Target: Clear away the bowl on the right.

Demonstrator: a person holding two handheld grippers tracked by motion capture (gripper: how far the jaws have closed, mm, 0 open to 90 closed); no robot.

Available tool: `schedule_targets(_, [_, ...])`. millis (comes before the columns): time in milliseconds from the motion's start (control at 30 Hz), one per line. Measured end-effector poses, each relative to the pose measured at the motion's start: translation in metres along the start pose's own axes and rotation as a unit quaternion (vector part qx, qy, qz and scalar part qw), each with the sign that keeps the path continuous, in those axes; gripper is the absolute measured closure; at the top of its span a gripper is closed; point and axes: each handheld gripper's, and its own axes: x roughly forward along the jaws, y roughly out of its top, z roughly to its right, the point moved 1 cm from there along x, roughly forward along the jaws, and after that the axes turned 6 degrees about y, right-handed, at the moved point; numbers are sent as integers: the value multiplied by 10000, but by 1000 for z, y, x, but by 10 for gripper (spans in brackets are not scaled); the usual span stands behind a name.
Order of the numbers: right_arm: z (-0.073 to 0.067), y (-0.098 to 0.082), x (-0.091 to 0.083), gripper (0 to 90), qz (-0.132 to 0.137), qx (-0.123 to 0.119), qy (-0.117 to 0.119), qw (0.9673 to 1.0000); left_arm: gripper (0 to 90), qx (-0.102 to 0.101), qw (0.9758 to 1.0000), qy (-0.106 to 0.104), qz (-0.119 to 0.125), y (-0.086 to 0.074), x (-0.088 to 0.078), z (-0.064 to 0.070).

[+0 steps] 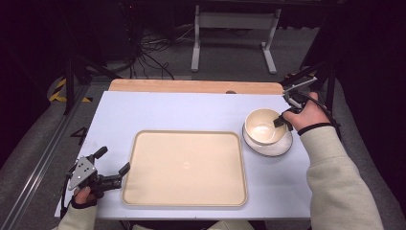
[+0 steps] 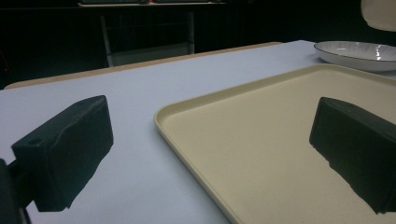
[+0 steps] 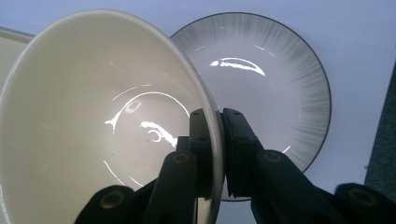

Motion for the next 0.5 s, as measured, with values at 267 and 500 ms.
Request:
schedule_targets(267, [-24, 0, 3, 827, -118, -33, 187, 9997, 1, -4, 10000, 3, -1, 0, 0, 0])
schedule_targets(500, [-51, -1, 3, 822, -105, -182, 304, 9993, 1, -4, 10000, 6, -4, 0, 0, 0])
